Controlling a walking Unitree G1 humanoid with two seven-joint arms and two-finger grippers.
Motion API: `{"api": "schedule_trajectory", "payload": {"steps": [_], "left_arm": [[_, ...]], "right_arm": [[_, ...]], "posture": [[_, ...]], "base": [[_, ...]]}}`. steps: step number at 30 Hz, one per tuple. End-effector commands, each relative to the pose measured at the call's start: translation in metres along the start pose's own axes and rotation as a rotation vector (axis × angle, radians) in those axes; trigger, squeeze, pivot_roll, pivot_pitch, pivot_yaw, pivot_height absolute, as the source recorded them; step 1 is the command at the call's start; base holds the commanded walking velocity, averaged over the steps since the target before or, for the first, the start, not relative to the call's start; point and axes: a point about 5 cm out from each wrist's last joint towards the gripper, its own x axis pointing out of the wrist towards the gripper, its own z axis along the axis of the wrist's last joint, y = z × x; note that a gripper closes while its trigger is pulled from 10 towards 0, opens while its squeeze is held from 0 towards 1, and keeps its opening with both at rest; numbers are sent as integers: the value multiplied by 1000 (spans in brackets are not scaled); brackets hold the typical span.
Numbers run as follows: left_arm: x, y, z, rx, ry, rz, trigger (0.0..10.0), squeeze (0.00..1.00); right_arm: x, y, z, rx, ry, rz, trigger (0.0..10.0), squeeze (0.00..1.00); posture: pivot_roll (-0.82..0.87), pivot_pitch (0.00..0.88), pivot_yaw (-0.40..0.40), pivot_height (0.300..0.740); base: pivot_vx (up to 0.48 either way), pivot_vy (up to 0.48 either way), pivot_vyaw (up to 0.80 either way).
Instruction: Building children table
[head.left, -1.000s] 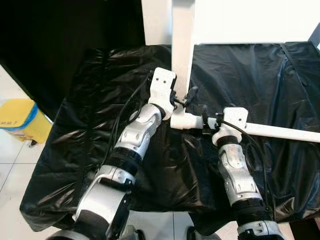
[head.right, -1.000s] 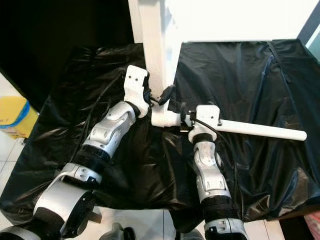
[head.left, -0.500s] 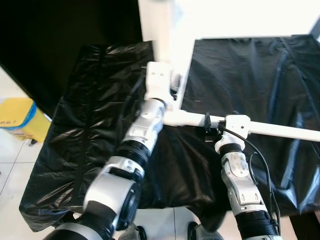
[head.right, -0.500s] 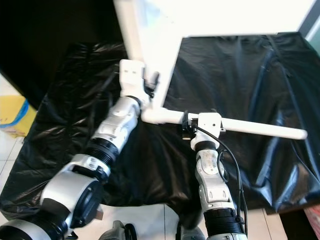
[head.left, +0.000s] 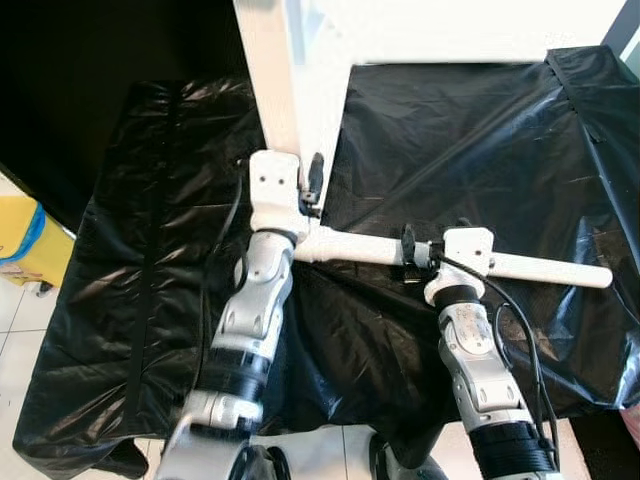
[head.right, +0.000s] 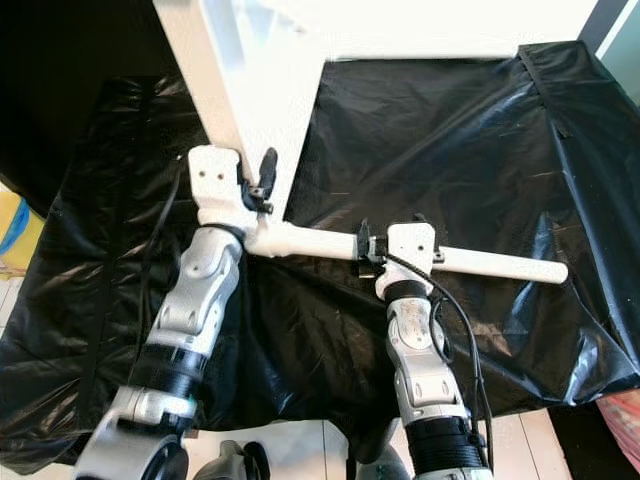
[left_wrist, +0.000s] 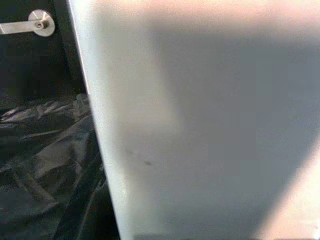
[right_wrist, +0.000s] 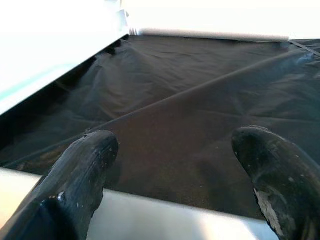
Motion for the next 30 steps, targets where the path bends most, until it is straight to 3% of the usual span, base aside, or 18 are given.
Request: {"api": "schedule_trajectory", "payload": {"steps": [1, 2, 7, 9, 11, 16, 18, 19, 21, 22, 23, 24, 25, 30], "left_arm": [[-10, 11, -2, 5, 12, 135, 0, 0], [-23, 15, 4, 20, 2, 154, 0, 0], [-55, 31, 14, 70, 10, 245, 0, 0], [-60, 34, 16, 83, 9, 264, 0, 0], [-79, 45, 25, 116, 8, 331, 0, 0], [-98, 55, 34, 162, 18, 391, 0, 0], [-115, 62, 39, 200, 40, 421, 0, 0], [-124, 64, 44, 208, 35, 416, 0, 0], [-130, 61, 48, 208, 23, 379, 0, 0], [-131, 51, 51, 186, 4, 263, 0, 0], [-130, 44, 49, 184, 14, 176, 4157, 0], [-129, 39, 48, 185, 24, 121, 10000, 0], [-128, 37, 48, 155, 24, 105, 10000, 1000], [-124, 34, 47, 143, 18, 83, 10000, 1000]], "right_arm": [[-4, -1, -12, -6, 59, -2, 10000, 0], [-3, 1, -14, -6, 66, 12, 10000, 0], [0, 5, -17, -4, 74, 39, 10000, 0], [1, 7, -17, -2, 74, 47, 10000, 0], [4, 11, -17, 4, 72, 69, 10000, 0], [9, 16, -17, 10, 69, 100, 10000, 0], [14, 22, -17, 16, 66, 130, 10000, 0], [17, 27, -17, 18, 65, 150, 10000, 0], [19, 30, -17, 20, 64, 166, 10000, 0], [22, 34, -17, 22, 62, 182, 10000, 0], [24, 36, -17, 23, 62, 190, 10000, 0], [24, 37, -17, 24, 62, 195, 10000, 0], [25, 38, -18, 24, 61, 199, 10000, 0], [26, 38, -17, 25, 57, 197, 10000, 0]], "posture": [[-84, 206, 36, 740], [-66, 210, 25, 740], [-34, 207, 4, 740], [-32, 206, 2, 740], [-9, 201, -14, 740], [31, 194, -37, 740], [61, 187, -54, 740], [80, 185, -66, 740], [98, 182, -78, 740], [115, 181, -88, 740], [120, 178, -89, 740], [120, 178, -89, 740], [121, 173, -86, 740], [117, 167, -77, 740]], "base": [[0, 0, 0], [0, 0, 0], [0, 0, 0], [0, 0, 0], [0, 0, 0], [0, 0, 0], [0, 0, 0], [0, 0, 0], [0, 0, 0], [0, 0, 0], [0, 0, 0], [0, 0, 0], [0, 0, 0], [0, 0, 0]]}}
